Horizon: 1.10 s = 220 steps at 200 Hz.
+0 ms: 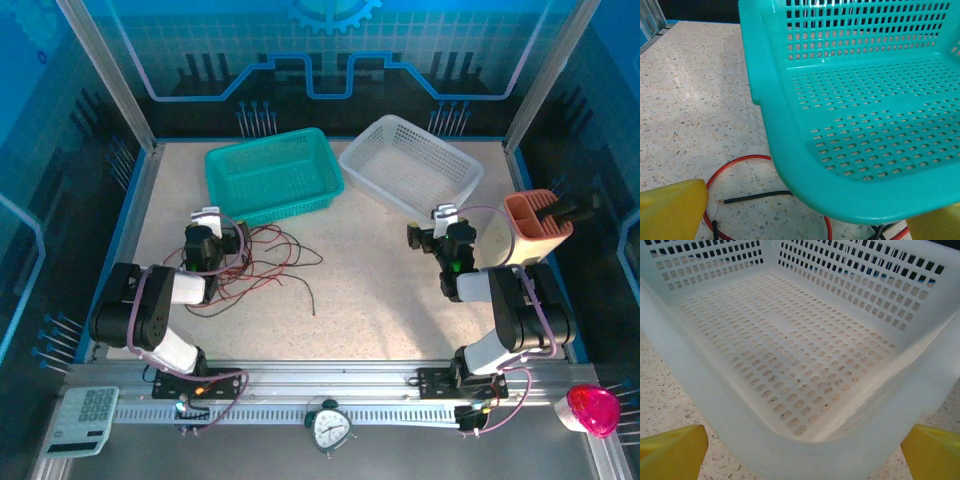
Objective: Untangle the cables
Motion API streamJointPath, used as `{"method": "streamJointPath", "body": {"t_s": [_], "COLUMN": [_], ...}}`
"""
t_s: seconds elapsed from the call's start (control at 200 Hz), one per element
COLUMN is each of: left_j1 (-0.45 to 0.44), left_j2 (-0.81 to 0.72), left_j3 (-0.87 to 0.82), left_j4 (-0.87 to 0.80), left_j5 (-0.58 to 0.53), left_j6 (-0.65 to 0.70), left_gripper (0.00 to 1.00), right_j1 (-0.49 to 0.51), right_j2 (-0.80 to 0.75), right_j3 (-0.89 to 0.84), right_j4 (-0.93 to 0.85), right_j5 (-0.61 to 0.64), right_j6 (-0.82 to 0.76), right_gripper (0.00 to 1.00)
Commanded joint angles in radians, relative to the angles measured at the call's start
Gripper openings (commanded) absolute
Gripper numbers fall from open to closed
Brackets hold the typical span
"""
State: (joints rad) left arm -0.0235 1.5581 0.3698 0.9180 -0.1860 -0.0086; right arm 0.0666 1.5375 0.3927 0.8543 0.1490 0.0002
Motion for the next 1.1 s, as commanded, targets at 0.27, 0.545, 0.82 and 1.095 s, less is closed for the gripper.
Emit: {"method": "streamJointPath", "body": {"t_s": [0.27, 0.545, 0.82, 1.095], "left_j1": [-0.004, -0.003, 0.002, 0.004], "left_j2": [-0.005, -0.005, -0.005, -0.006], "left_j3": [0.007, 0.007, 0.013, 0.010], "left_j4": [0.022, 0.022, 0.009, 0.013], "left_j5": [-0.003, -0.002, 0.005, 0.011], "left_j6": [-0.001, -0.001, -0.008, -0.009], "left_gripper": [0.99, 0.99, 0.99, 0.99], "right_j1": [0.015, 0.015, 0.012, -0.002], "right_j2": [0.000, -0.001, -0.002, -0.002], "right_j3": [0.007, 0.006, 0.008, 0.008], "right_j4": [0.029, 0.029, 0.023, 0.020], "right_j5": [0.012, 0.012, 0.006, -0.022], "right_j6": [0.002, 0.001, 0.004, 0.011], "right_gripper": [1.00, 1.00, 0.99, 1.00]}}
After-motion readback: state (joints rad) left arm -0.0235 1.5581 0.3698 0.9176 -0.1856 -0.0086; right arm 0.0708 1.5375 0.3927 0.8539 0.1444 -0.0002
